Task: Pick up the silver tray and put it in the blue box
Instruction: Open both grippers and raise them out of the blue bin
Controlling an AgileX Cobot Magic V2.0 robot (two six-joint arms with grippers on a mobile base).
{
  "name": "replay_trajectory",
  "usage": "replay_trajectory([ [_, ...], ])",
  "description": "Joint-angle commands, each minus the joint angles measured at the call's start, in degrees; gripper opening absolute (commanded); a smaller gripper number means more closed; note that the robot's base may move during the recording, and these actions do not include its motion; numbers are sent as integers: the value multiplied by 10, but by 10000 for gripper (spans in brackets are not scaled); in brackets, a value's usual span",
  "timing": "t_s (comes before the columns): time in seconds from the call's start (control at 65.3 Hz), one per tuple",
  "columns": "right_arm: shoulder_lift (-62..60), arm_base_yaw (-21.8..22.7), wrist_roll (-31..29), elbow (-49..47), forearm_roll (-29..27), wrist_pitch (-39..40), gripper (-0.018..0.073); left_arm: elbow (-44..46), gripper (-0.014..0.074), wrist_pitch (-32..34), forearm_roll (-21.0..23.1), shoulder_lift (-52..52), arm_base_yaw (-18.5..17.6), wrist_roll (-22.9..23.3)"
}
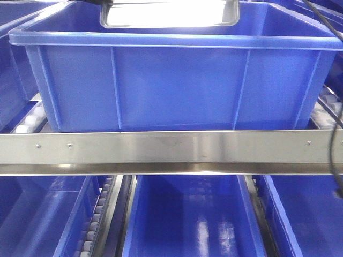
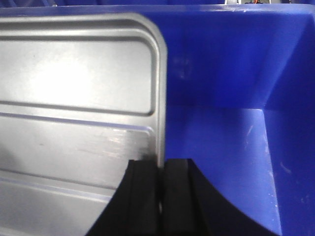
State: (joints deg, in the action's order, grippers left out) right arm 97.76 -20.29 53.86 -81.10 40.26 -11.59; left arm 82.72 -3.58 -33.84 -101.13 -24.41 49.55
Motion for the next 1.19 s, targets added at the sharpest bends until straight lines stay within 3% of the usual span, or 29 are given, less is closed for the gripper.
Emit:
replay_trajectory([
  [0.0, -30, 3, 2, -22, 15, 40, 59, 24, -102, 58, 6, 30, 3, 9],
  [0.107, -30, 3, 2, -22, 15, 40, 59, 24, -52, 54, 6, 30, 3, 9],
  [0.184, -30, 3, 2, -22, 15, 40, 83, 24, 39, 54, 6, 30, 8, 9],
  [0.352, -30, 9, 2, -22, 15, 29, 345, 24, 244, 47, 6, 30, 25, 9],
  [0.413, -30, 18, 2, -22, 15, 21, 402, 24, 252, 40, 6, 30, 32, 9],
  [0.505, -30, 29, 2, -22, 15, 22, 405, 24, 252, 41, 6, 30, 37, 9],
  [0.613, -30, 29, 2, -22, 15, 22, 385, 24, 248, 46, 1, 30, 34, 9],
  [0.689, -32, 29, 2, -22, 15, 22, 239, 24, 140, 47, 1, 31, 33, 9],
  [0.75, -36, 28, 2, -22, 15, 22, 30, 24, -18, 45, 1, 34, 31, 9],
  [0.796, -37, 28, 2, -22, 15, 25, 74, 24, -120, 50, 0, 36, 31, 8],
  [0.858, -37, 29, 2, -22, 15, 36, 92, 24, -78, 67, -5, 36, 31, 8],
  [1.179, -56, 29, 2, -20, 18, 83, 51, 22, -104, 68, -19, 71, 36, 8],
])
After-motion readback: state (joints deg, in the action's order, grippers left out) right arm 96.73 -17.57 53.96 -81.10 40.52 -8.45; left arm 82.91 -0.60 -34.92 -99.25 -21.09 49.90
